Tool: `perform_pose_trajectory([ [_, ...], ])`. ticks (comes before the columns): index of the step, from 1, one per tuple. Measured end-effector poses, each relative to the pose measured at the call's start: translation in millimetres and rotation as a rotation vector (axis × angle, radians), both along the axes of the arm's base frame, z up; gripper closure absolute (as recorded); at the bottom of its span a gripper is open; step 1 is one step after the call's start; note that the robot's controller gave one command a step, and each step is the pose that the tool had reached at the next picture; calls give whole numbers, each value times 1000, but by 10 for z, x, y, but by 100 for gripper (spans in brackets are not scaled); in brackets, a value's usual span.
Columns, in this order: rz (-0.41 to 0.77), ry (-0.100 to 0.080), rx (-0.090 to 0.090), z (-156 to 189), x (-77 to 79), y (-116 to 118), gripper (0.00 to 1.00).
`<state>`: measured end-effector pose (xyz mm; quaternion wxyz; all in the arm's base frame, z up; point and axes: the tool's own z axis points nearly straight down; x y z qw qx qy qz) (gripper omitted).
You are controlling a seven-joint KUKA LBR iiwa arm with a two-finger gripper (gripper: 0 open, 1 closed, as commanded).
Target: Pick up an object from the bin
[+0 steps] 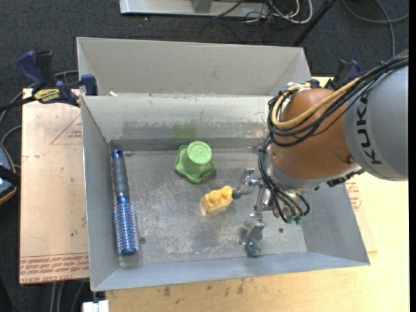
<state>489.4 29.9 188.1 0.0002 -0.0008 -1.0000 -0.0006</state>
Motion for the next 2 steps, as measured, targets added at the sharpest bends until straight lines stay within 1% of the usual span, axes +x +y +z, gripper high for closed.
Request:
perform_pose_trajectory([
  [1,-7,-3,2,-464,584,474,0],
  [2,204,-6,3,-1135,846,182,0],
])
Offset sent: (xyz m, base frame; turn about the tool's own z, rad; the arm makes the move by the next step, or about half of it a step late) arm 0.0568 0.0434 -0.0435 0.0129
